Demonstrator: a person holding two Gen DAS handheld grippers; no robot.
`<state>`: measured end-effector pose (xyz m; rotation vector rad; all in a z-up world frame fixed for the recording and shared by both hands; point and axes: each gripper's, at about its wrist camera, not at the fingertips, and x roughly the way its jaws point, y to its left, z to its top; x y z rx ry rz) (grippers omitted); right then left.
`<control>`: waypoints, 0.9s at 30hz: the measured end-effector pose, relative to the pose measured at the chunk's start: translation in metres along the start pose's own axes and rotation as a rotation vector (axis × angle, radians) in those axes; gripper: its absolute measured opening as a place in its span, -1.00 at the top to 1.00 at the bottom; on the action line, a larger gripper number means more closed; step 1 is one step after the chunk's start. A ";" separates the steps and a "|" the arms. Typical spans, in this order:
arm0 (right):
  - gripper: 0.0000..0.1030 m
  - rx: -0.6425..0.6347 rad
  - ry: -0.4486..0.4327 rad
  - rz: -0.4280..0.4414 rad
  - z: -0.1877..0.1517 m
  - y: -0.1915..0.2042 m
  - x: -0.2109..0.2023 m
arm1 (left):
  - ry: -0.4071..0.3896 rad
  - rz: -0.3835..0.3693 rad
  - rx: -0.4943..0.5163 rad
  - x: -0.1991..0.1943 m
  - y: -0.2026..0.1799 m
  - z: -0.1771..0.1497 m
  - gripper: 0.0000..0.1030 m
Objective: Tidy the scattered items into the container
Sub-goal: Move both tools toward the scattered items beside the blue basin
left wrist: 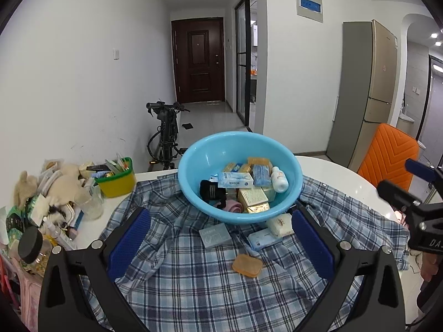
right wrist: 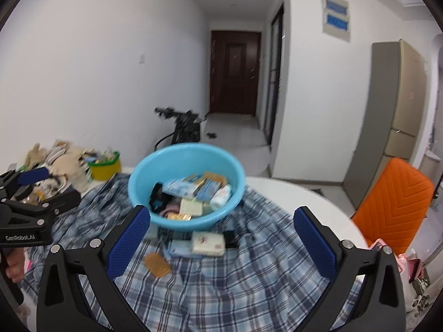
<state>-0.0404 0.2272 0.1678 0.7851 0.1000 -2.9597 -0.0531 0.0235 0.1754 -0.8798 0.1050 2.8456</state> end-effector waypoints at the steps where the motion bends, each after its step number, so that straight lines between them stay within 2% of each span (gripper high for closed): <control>1: -1.00 -0.007 0.014 0.003 -0.004 0.002 0.005 | 0.007 0.004 0.010 0.004 -0.001 -0.004 -1.00; 4: -1.00 -0.026 0.046 -0.002 -0.018 0.007 0.023 | 0.031 0.009 0.011 0.022 -0.001 -0.016 -1.00; 7: -1.00 -0.021 0.094 0.016 -0.030 0.010 0.044 | 0.030 -0.023 -0.020 0.044 0.002 -0.028 -1.00; 9: -1.00 -0.017 0.126 0.025 -0.037 0.010 0.060 | 0.062 -0.011 -0.023 0.066 0.004 -0.034 -1.00; 15: -1.00 -0.023 0.177 0.012 -0.056 0.012 0.105 | 0.132 0.026 0.026 0.125 0.002 -0.057 -1.00; 18: -1.00 -0.005 0.207 0.020 -0.064 0.010 0.125 | 0.167 0.015 0.033 0.149 0.002 -0.065 -1.00; 23: -1.00 0.019 0.237 0.032 -0.074 0.007 0.146 | 0.218 -0.003 -0.013 0.182 0.010 -0.080 -1.00; 27: -1.00 0.023 0.247 0.033 -0.081 0.007 0.156 | 0.239 0.010 -0.053 0.205 0.018 -0.093 -1.00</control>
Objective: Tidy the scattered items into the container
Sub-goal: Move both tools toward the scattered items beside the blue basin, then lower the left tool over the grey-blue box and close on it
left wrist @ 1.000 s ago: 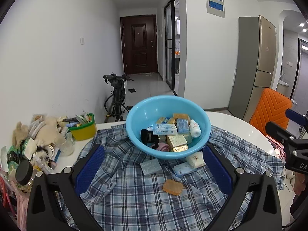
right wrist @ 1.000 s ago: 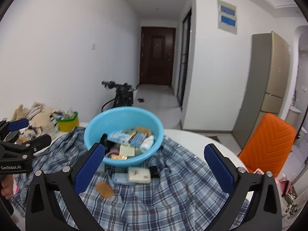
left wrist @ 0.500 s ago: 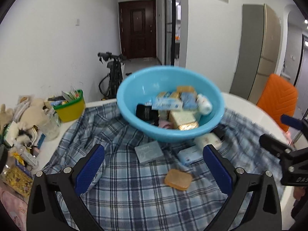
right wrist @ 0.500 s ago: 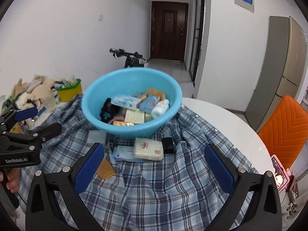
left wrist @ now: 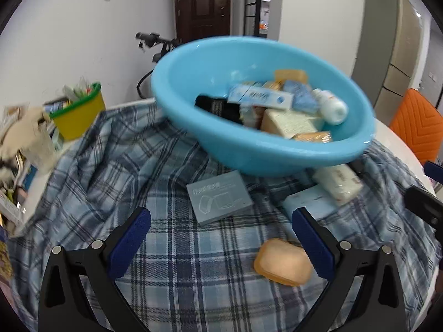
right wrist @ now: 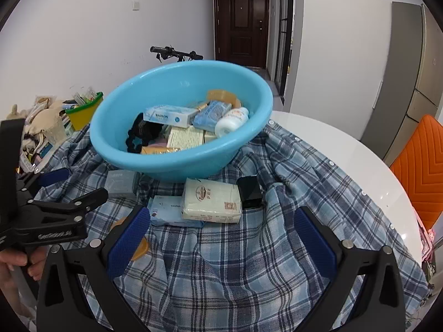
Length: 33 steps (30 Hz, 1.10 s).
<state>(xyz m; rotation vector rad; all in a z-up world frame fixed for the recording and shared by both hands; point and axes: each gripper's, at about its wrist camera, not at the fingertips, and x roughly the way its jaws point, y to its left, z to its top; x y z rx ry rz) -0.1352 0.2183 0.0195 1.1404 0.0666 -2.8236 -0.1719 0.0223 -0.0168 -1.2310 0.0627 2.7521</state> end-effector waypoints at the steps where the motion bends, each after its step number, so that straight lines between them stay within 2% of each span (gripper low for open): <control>1: -1.00 0.000 0.005 0.000 -0.002 0.000 0.003 | -0.013 0.007 0.002 0.004 0.001 -0.001 -1.00; 4: -1.00 -0.009 0.026 -0.018 -0.006 0.000 0.011 | -0.021 0.035 0.017 0.015 0.000 -0.003 -1.00; 12: -1.00 -0.017 0.046 -0.012 -0.012 -0.001 0.022 | 0.020 0.012 -0.011 0.042 0.002 0.000 -1.00; 16: -1.00 -0.028 0.054 -0.015 -0.014 0.000 0.024 | 0.018 0.045 -0.003 0.054 0.003 0.002 -0.96; 17: -1.00 -0.032 0.057 -0.015 -0.014 0.000 0.024 | 0.025 0.047 -0.005 0.057 0.003 0.003 -0.89; 18: -1.00 -0.038 0.059 -0.018 -0.014 0.001 0.024 | 0.038 0.042 -0.008 0.061 0.004 0.003 -0.67; 21: -1.00 -0.051 0.056 -0.029 -0.014 0.001 0.023 | 0.055 -0.035 -0.034 0.062 0.007 0.002 -0.35; 24: -1.00 -0.045 0.049 -0.032 -0.014 -0.001 0.019 | 0.071 -0.004 -0.012 0.053 0.006 -0.002 -0.30; 25: -1.00 -0.042 0.046 -0.030 -0.014 -0.002 0.018 | 0.070 0.006 0.002 0.047 0.005 -0.005 -0.03; 26: -1.00 -0.041 0.045 -0.030 -0.014 -0.002 0.016 | 0.061 0.011 0.013 0.040 0.006 -0.009 0.08; 27: -1.00 -0.040 0.042 -0.031 -0.015 -0.002 0.015 | 0.061 0.010 0.018 0.036 0.006 -0.012 0.29; 31: -1.00 -0.043 0.042 -0.030 -0.020 -0.001 0.013 | 0.088 -0.064 -0.011 0.013 0.014 -0.026 0.34; 33: -1.00 -0.050 0.046 -0.027 -0.023 0.001 0.013 | 0.084 -0.071 -0.011 0.004 0.014 -0.031 0.34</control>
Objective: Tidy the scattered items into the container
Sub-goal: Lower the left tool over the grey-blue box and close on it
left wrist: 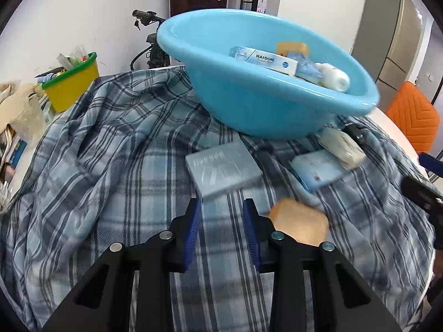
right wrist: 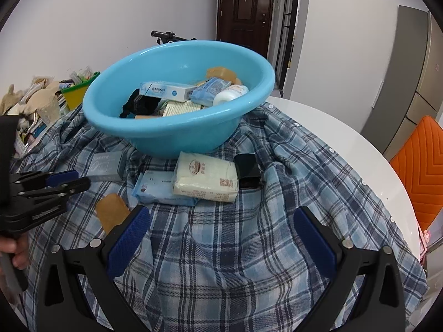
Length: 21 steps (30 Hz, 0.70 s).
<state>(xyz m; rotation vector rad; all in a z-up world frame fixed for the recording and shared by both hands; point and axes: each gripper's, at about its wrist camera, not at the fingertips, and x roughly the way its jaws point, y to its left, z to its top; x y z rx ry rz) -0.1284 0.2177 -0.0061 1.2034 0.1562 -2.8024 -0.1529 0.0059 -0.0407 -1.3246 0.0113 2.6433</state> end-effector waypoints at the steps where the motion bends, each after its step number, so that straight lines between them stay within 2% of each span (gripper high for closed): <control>1: -1.00 -0.004 0.003 0.001 -0.002 0.002 0.000 | -0.012 -0.001 0.001 -0.005 -0.003 -0.003 0.33; 2: -1.00 -0.006 0.006 0.002 -0.003 0.003 0.001 | -0.021 -0.003 0.003 -0.008 -0.004 -0.004 0.27; 4: -1.00 -0.007 0.013 0.009 -0.005 0.005 0.003 | -0.037 -0.002 0.013 -0.010 -0.008 -0.003 -0.54; 5: -1.00 -0.008 0.015 0.011 -0.006 0.006 0.003 | -0.052 -0.001 0.015 -0.011 -0.012 -0.002 -0.63; 7: -1.00 -0.016 0.014 0.014 -0.007 0.008 0.002 | -0.076 0.005 0.023 -0.007 -0.015 0.003 -0.64; 13: -1.00 -0.025 0.005 -0.029 -0.008 0.003 -0.003 | -0.038 0.103 0.005 0.030 -0.016 0.019 -0.64; 16: -1.00 -0.052 -0.008 -0.070 -0.010 0.001 -0.007 | 0.003 0.109 -0.013 0.049 -0.013 0.023 -0.64; 21: -1.00 -0.046 -0.004 -0.054 -0.011 -0.005 -0.009 | 0.010 0.106 -0.024 0.056 -0.012 0.025 -0.64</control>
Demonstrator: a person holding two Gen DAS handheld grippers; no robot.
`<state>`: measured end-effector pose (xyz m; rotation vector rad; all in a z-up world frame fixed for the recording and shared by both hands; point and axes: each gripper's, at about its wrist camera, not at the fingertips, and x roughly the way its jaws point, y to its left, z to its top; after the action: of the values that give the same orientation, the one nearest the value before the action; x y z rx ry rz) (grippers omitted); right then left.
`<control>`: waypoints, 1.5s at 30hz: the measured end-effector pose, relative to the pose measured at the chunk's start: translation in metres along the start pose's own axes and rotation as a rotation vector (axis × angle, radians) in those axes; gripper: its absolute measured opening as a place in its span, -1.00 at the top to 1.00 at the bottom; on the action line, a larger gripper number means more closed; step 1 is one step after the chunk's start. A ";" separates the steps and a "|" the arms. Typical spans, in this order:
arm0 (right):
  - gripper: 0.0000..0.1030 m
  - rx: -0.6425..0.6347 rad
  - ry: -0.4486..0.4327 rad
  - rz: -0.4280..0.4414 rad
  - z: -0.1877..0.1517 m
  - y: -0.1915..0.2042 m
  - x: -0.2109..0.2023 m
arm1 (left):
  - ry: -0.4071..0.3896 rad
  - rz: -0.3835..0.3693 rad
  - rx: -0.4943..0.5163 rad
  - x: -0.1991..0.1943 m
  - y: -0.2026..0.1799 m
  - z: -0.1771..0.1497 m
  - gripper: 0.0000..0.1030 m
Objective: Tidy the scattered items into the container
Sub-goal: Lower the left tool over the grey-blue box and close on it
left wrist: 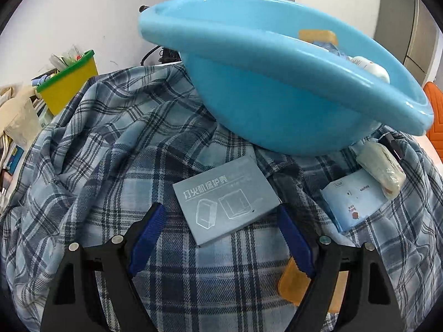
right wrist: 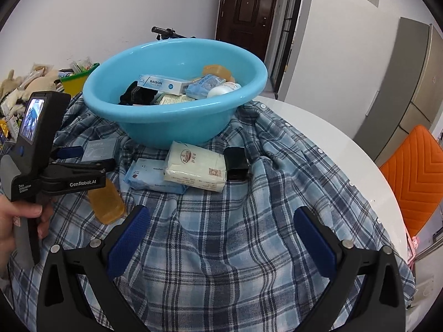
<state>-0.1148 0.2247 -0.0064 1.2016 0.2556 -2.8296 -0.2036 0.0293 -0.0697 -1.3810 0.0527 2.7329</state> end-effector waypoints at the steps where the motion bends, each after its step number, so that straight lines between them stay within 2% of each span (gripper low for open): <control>1: -1.00 0.002 0.002 -0.007 0.000 -0.001 0.001 | -0.001 0.000 -0.002 -0.001 0.001 -0.001 -0.59; 2: -1.00 0.004 0.003 -0.011 -0.001 -0.002 0.002 | -0.008 -0.003 -0.003 -0.003 0.002 -0.003 -0.51; 4: -1.00 0.013 0.006 -0.006 -0.003 -0.003 0.002 | -0.009 -0.018 0.015 -0.010 0.002 -0.007 0.09; 6: -1.00 0.016 0.011 0.009 -0.005 -0.003 0.002 | 0.004 -0.035 0.040 -0.017 0.002 -0.013 0.31; 11: -1.00 0.006 0.015 0.020 -0.010 0.001 0.001 | 0.007 -0.082 0.020 -0.040 0.010 -0.026 0.34; 12: -1.00 0.007 0.017 0.022 -0.010 0.001 0.002 | 0.000 -0.082 0.011 -0.042 0.010 -0.025 0.32; 14: -1.00 0.014 0.019 0.029 -0.010 0.003 0.004 | -0.016 -0.098 0.007 -0.043 0.009 -0.020 -0.15; 15: -1.00 0.016 0.020 0.033 -0.010 0.003 0.004 | -0.026 -0.103 0.010 -0.043 0.007 -0.017 -0.69; 16: -1.00 0.013 0.019 0.038 -0.010 0.004 0.003 | -0.050 -0.109 0.015 -0.043 0.006 -0.015 -0.92; 18: -1.00 0.002 0.013 0.042 -0.011 0.004 0.000 | -0.087 -0.101 0.040 -0.039 0.005 -0.008 -0.93; 23: -1.00 0.012 0.008 0.023 -0.014 -0.007 -0.004 | -0.040 -0.043 0.167 -0.013 0.004 0.003 -0.93; 27: -1.00 0.052 0.019 0.020 -0.014 -0.020 0.001 | -0.040 -0.086 0.238 -0.003 0.004 0.005 -0.93; 33: -1.00 0.070 0.037 0.031 -0.016 -0.023 0.008 | -0.100 -0.106 0.310 -0.012 -0.003 0.001 -0.92; 35: -1.00 0.073 0.036 0.036 -0.016 -0.021 0.007 | -0.104 -0.105 0.298 -0.016 -0.004 -0.001 -0.80; 37: -1.00 0.076 0.033 0.041 -0.016 -0.020 0.005 | -0.081 -0.101 0.273 -0.019 -0.005 -0.004 -0.27; 38: -1.00 0.075 0.031 0.045 -0.017 -0.019 0.003 | -0.081 -0.084 0.259 -0.022 -0.006 -0.007 -0.20; 40: -1.00 0.070 0.025 0.047 -0.018 -0.018 -0.001 | -0.081 -0.078 0.235 -0.030 -0.009 -0.013 0.28; 45: -1.00 0.080 0.020 0.050 -0.023 -0.019 -0.008 | -0.052 -0.173 0.117 -0.052 0.003 -0.029 0.37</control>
<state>-0.0953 0.2468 -0.0141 1.2339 0.1131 -2.8111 -0.1501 0.0211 -0.0448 -1.2234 0.0838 2.5780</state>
